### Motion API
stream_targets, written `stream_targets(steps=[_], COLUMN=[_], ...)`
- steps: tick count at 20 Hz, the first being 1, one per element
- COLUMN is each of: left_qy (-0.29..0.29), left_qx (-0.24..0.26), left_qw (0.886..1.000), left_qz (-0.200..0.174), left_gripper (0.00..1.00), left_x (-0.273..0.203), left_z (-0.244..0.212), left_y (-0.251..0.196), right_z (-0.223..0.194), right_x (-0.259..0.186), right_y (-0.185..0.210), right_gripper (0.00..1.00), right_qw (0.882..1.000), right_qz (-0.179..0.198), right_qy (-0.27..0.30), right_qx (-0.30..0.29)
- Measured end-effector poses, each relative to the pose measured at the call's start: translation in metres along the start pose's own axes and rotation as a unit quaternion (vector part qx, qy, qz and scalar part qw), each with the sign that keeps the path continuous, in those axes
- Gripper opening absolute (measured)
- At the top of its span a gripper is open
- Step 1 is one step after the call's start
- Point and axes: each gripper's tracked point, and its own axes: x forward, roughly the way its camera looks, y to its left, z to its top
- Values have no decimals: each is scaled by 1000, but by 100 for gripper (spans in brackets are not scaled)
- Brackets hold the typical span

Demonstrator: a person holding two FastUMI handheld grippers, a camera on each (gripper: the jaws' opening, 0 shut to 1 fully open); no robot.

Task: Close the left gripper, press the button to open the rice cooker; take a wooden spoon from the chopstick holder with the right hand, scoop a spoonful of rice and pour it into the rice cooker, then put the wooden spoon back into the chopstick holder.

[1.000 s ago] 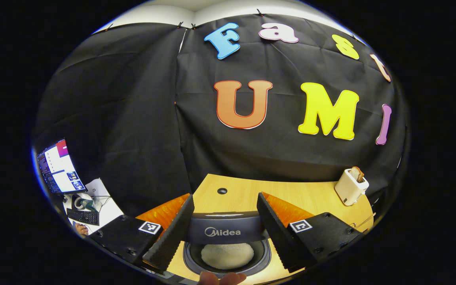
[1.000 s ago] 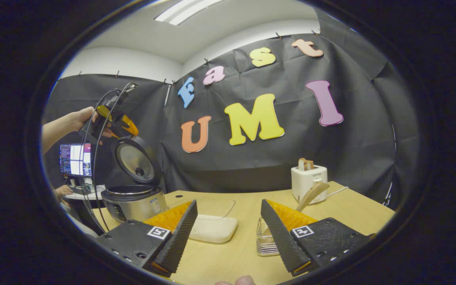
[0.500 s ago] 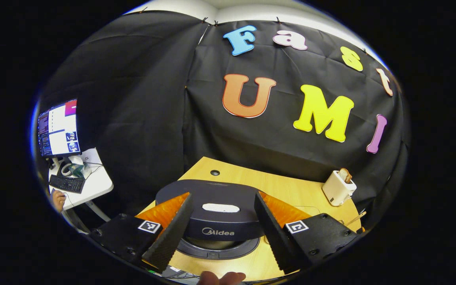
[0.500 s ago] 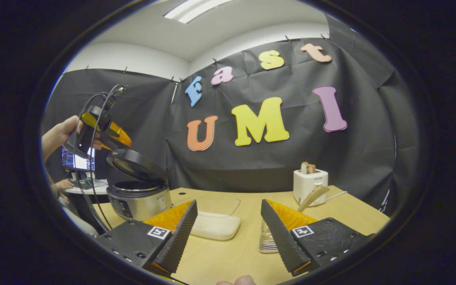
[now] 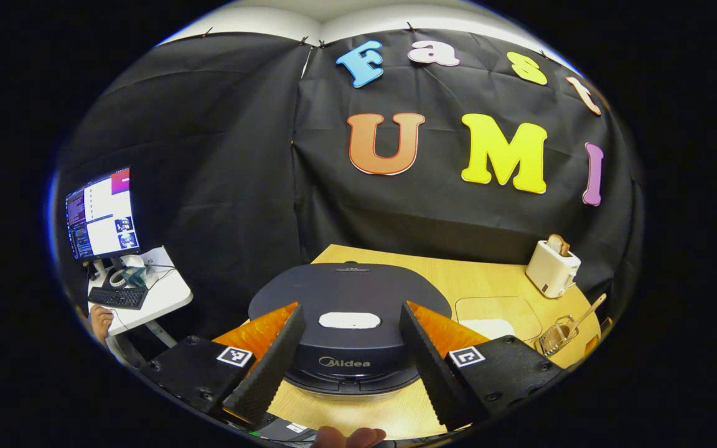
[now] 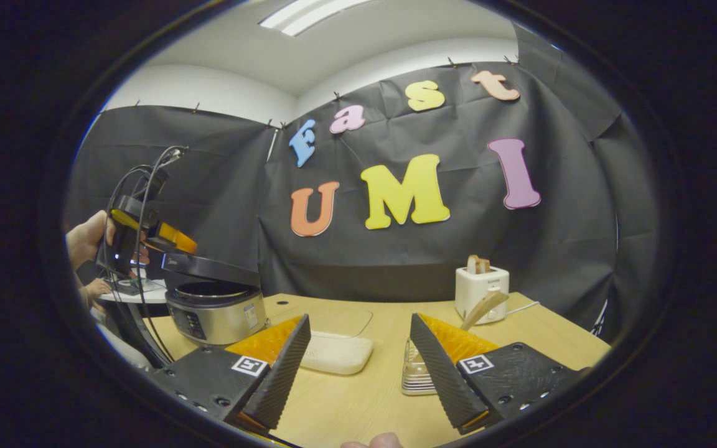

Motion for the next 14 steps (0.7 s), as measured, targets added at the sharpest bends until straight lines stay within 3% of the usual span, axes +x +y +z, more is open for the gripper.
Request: stream_targets(steps=[1, 2, 3, 6, 7, 9, 10, 14], left_qy=[0, -1, -3, -10, -9, -2, -2, -8], left_qx=[3, 5, 9, 10, 5, 0, -1, 6], left_qw=[1000, 1000, 1000, 1000, 1000, 1000, 1000, 1000], left_qz=[2, 5, 6, 6, 6, 6, 7, 7], left_gripper=[99, 99, 99, 98, 98, 99, 99, 99], left_x=[0, 0, 0, 2, 2, 4, 5, 7], left_z=[-4, -9, -14, -29, -35, -44, -47, -48], left_y=[1, 1, 0, 1, 1, 1, 1, 1], right_z=[-2, -2, -2, 1, 0, 0, 0, -4], right_x=[0, -2, -4, -7, -7, -9, -9, -7], right_y=[-1, -2, -4, -10, -9, -10, -10, -8], right_gripper=[95, 91, 95, 95, 91, 100, 95, 95], right_qw=[1000, 1000, 1000, 1000, 1000, 999, 1000, 1000], right_qz=[-2, -3, -7, -21, -20, -21, -20, -12], right_qy=[2, 3, 3, -7, -6, -4, -4, 0], right_qx=[0, -1, -6, -21, -22, -24, -22, -18])
